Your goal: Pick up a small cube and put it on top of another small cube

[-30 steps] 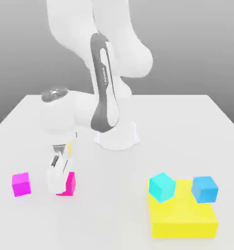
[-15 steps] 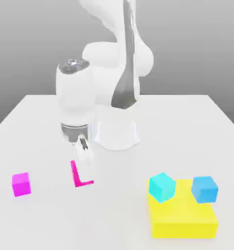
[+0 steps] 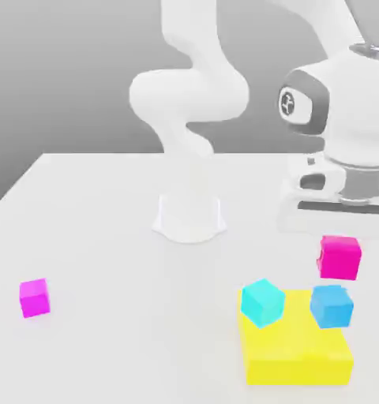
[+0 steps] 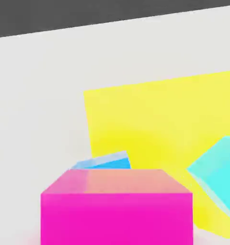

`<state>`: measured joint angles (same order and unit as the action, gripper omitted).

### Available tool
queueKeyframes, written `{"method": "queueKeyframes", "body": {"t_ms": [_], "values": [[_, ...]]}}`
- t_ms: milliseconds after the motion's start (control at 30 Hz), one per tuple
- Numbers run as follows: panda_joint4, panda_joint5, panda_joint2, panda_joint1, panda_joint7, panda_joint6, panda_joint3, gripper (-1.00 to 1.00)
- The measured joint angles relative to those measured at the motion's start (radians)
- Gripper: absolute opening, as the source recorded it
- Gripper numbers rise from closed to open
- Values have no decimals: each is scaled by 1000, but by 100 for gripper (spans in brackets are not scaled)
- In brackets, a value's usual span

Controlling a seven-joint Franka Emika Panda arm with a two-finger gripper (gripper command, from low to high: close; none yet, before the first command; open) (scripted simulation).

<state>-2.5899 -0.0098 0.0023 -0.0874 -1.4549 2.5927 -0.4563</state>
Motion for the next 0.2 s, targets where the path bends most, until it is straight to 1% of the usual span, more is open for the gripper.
{"method": "queueKeyframes", "body": {"t_ms": [33,200], "values": [[-4,-23,32,-8,-16,33,10,100],[-4,-23,32,-7,-16,33,10,100]]}}
